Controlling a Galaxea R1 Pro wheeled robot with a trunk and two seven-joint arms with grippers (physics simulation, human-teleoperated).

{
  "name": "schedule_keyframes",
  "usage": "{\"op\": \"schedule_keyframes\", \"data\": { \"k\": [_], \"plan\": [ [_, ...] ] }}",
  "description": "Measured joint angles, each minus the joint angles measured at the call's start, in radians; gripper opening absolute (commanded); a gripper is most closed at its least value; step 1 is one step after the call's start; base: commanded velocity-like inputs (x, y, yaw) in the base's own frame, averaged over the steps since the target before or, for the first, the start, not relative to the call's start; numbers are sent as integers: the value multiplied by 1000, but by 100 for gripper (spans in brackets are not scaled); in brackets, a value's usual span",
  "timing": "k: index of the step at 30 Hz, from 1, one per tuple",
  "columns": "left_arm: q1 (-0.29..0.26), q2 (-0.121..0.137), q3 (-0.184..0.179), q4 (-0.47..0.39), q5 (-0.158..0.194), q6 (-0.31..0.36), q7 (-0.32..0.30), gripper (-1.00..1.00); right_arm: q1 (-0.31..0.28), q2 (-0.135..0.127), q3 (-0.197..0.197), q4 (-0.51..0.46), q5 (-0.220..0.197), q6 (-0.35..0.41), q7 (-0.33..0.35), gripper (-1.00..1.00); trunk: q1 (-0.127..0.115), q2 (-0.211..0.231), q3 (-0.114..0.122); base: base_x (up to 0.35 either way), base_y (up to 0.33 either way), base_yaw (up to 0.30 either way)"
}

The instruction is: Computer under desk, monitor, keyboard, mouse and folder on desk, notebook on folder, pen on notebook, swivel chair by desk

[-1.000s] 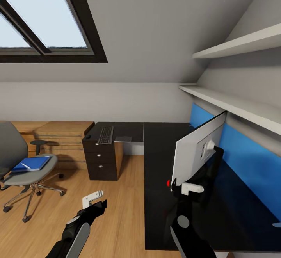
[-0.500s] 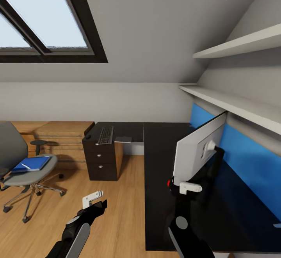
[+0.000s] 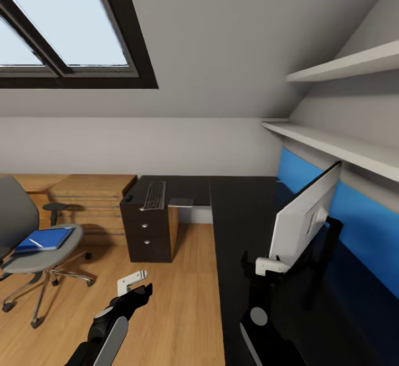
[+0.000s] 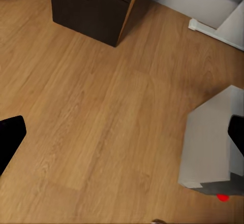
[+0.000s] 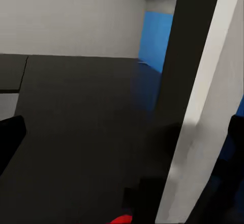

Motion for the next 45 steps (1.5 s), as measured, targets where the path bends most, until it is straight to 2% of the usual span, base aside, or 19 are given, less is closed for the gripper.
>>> {"op": "schedule_keyframes", "data": {
  "k": [14,24,45],
  "plan": [
    [0,-2,-37,0,-1,-2,7,100,0,1,-1,1,3,-3,-5,100,0,0,0,70,13,0],
    [0,-1,-38,0,0,-2,7,100,0,2,-1,1,2,2,-100,100,0,0,0,1,0,0],
    [0,-1,-40,0,0,-2,7,100,0,3,-6,3,0,9,-172,100,0,0,0,0,0,0]
  ]
}}
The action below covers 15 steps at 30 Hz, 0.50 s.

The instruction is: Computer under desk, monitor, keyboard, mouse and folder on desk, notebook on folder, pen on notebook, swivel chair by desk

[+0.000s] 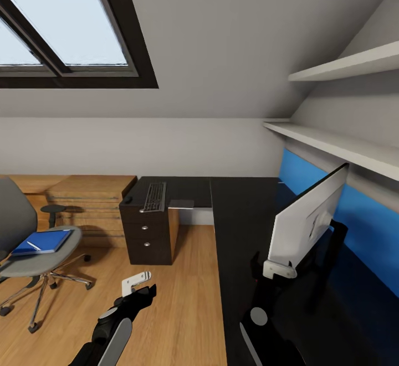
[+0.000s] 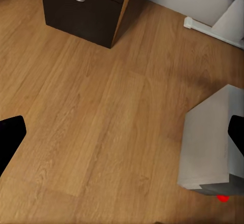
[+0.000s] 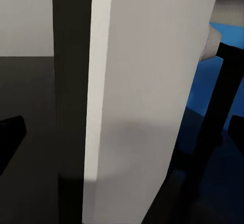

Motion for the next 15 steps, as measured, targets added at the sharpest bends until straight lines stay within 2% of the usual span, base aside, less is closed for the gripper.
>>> {"op": "schedule_keyframes", "data": {
  "k": [11,15],
  "plan": [
    [0,0,0,0,-2,0,-1,100,0,-2,-10,0,0,21,-6,100,0,0,0,2,0,0],
    [0,0,-2,0,-1,0,-2,100,0,-3,-26,0,0,22,-6,100,0,0,0,147,0,0]
  ]
}}
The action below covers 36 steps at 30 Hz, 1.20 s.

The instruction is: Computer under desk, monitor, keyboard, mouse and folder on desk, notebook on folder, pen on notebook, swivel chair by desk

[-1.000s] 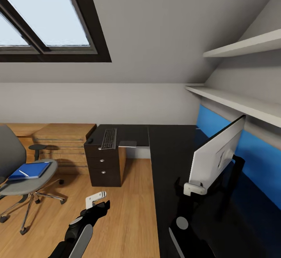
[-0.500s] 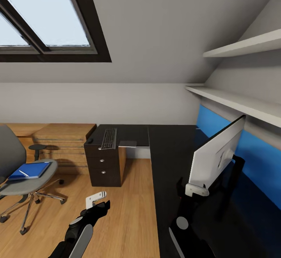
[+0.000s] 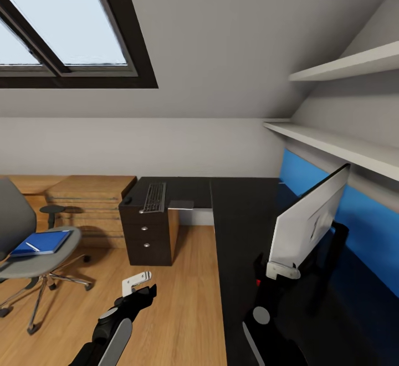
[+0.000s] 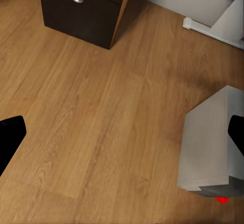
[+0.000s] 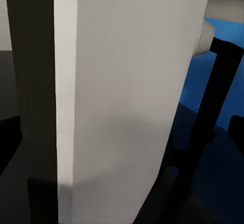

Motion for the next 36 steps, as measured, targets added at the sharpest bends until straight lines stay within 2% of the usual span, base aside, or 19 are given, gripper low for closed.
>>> {"op": "schedule_keyframes", "data": {
  "k": [5,13,25,36],
  "plan": [
    [0,0,-17,0,0,0,1,100,0,0,-9,1,0,0,2,100,0,0,0,105,0,0],
    [0,0,-20,0,0,0,2,100,0,0,-11,0,0,1,-3,100,0,0,0,9,-12,0],
    [0,1,-19,0,0,0,3,100,0,0,-19,0,1,9,-17,100,0,0,0,0,-229,0],
    [0,1,-19,0,2,0,4,100,0,0,-18,0,2,7,-18,100,0,0,0,0,-22,0]
  ]
}}
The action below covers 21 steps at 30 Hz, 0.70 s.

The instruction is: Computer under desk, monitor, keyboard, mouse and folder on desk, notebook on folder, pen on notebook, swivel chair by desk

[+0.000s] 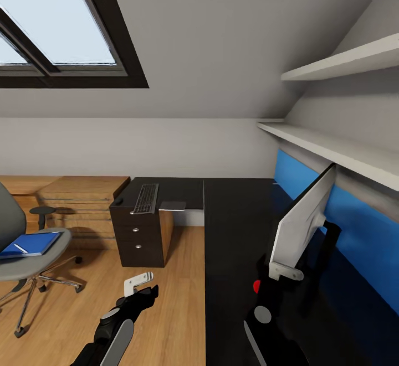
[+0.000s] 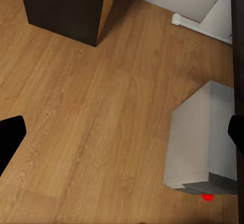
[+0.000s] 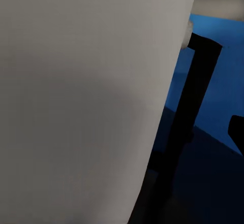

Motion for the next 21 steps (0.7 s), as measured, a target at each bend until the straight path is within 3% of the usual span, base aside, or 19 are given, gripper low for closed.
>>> {"op": "schedule_keyframes", "data": {
  "k": [8,21],
  "plan": [
    [0,0,0,0,0,0,0,100,0,0,3,0,0,-1,1,100,0,0,0,-14,-13,0],
    [0,0,1,0,1,0,-7,100,0,0,8,-1,1,-12,10,100,0,0,0,-78,-206,0]
  ]
}}
